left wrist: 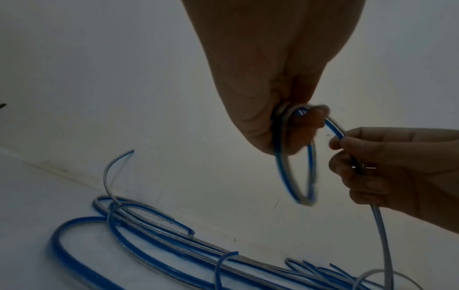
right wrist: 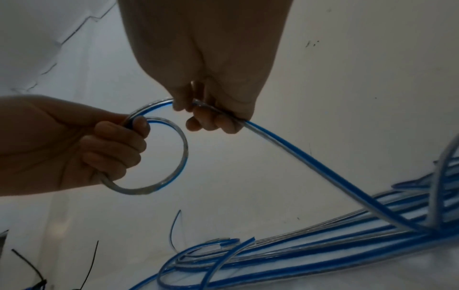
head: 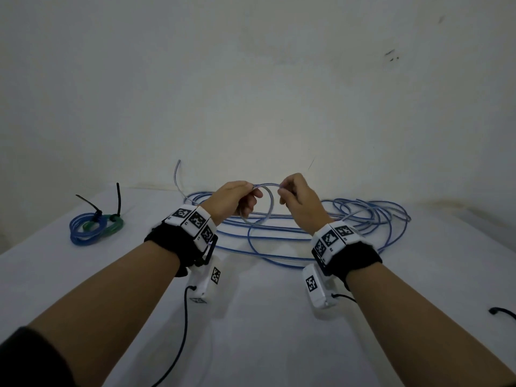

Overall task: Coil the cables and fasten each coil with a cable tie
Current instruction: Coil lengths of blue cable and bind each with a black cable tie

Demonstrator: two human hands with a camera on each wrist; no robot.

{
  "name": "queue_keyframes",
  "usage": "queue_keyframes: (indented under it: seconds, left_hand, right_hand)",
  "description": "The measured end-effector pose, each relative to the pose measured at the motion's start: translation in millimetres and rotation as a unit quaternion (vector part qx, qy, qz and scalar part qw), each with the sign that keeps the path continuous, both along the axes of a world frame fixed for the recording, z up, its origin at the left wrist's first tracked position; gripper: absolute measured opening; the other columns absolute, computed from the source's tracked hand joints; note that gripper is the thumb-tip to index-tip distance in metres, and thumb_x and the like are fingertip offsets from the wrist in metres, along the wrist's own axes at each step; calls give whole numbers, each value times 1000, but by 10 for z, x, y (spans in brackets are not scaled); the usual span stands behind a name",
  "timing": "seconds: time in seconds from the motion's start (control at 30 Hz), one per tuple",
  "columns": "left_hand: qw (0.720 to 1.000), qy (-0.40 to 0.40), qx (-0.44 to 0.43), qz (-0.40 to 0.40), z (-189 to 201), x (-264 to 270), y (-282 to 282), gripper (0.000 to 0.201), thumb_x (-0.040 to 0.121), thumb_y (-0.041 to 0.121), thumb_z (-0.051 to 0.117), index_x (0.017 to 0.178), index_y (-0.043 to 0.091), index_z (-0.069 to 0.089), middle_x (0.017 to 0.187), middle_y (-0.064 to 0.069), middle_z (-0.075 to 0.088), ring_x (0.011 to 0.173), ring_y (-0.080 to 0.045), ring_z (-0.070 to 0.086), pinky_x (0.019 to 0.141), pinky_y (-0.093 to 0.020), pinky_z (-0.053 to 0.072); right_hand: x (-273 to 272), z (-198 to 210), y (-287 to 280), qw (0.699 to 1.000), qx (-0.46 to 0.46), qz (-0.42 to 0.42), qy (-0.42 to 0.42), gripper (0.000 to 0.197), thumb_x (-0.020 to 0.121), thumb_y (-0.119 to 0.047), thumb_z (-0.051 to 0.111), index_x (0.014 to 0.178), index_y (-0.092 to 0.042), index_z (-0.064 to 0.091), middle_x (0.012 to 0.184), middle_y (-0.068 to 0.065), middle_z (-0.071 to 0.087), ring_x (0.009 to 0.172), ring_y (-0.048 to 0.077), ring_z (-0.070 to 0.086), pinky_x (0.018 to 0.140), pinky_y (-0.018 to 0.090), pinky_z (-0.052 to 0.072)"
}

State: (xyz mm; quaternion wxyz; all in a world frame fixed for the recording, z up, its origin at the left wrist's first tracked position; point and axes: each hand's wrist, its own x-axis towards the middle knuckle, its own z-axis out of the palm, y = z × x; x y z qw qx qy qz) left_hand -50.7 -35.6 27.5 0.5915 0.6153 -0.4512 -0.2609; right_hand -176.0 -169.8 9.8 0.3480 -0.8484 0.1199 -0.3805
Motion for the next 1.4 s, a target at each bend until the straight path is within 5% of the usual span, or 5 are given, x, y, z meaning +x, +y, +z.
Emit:
queue_keyframes:
  seconds: [0.27,0.53,0.8,1.1,1.4]
  left_hand:
    - [979,180,-3,-97,100,-86,22,36,101,27,25,74,13,45,47,8,33,39,-6,30,43,-17,24]
    - [954,261,-147,-22,175,71,21,32,100,18,27,74,15,45,45,9,33,38,-5,30,41,-15,27]
    - [931,301,-206,22,197,121,-7,33,99,18,26,77,13,51,45,8,36,40,-7,31,43,-16,32]
    - [960,160,-222,53,185,50,-114,26,102,13,27,87,13,48,64,2,52,50,-7,47,55,-20,41]
    - [960,-230,-93,130,-10,51,-130,11,100,11,35,95,7,44,84,-4,64,79,-21,64,78,-32,54]
  right_hand:
    - [43,23,-4,998,16,-14,-52,10,93,-9,52,87,-13,58,69,4,60,60,14,57,64,26,49]
    - [-25,-129,-114,994,38,-97,40,6,95,-4,42,99,-8,41,90,13,58,83,31,61,73,35,47]
    - [-42,-259,-249,972,-44,-217,84,9,91,-6,54,96,-3,60,95,14,65,94,30,54,77,38,47]
    - [9,-166,-74,953,-161,-175,186,28,98,-13,35,102,-23,61,86,0,66,96,28,47,77,38,41]
    - [128,64,158,984,-58,26,165,23,97,-15,41,94,-16,64,68,-5,50,64,10,44,69,28,34]
